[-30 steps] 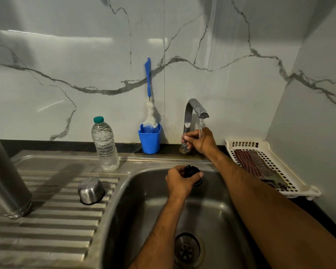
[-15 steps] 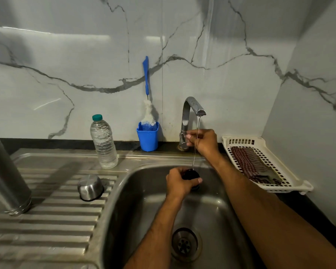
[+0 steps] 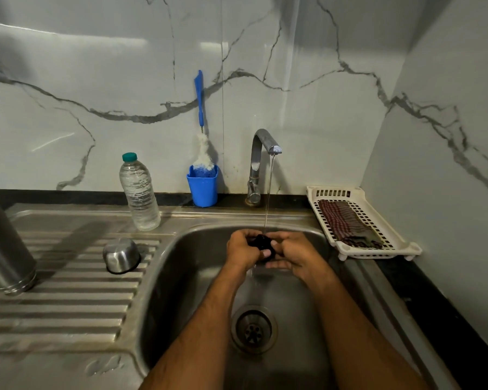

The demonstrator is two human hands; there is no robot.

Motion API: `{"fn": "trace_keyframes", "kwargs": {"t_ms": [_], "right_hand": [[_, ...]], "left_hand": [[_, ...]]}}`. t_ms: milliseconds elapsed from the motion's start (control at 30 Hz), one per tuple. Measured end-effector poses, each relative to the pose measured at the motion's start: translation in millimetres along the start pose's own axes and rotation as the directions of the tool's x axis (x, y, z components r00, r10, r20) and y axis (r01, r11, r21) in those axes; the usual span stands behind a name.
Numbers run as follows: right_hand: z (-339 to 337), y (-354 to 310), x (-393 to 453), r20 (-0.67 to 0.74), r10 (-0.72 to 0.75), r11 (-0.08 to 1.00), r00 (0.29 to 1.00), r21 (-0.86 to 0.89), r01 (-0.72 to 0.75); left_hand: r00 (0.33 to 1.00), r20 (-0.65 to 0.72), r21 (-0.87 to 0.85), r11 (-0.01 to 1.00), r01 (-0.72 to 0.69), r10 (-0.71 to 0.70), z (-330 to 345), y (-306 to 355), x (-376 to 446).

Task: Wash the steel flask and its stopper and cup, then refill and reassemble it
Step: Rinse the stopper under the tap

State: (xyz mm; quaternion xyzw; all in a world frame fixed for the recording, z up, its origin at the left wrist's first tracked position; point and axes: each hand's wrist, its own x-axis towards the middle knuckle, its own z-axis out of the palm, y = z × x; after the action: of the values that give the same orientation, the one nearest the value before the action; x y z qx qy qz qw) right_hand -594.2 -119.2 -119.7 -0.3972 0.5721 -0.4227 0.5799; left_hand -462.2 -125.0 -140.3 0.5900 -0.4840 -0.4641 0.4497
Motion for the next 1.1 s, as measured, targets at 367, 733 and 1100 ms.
{"fn": "trace_keyframes", "kwargs": {"t_ms": [367, 733, 1100], "right_hand": [[-2.7, 3.6, 1.8, -0.057, -0.003, 1.0, 0.998, 0.03, 0.005], [0.5, 1.3, 0.5, 0.026, 0.034, 0.995, 0.999, 0.097, -0.037], [3.0, -0.2, -0.4, 0.011, 0.061, 0.972, 0.998, 0.225, -0.062]], "left_hand": [[0.999, -0.051, 0.068, 0.997, 0.023, -0.02, -1.2, -5.1, 0.9], [0.998, -0.044, 0.081, 0.995, -0.051, 0.055, -0.5, -4.1, 3.3], [0.992, -0.114, 0.127, 0.991, -0.038, 0.053, 2.6, -4.4, 2.6]]}}
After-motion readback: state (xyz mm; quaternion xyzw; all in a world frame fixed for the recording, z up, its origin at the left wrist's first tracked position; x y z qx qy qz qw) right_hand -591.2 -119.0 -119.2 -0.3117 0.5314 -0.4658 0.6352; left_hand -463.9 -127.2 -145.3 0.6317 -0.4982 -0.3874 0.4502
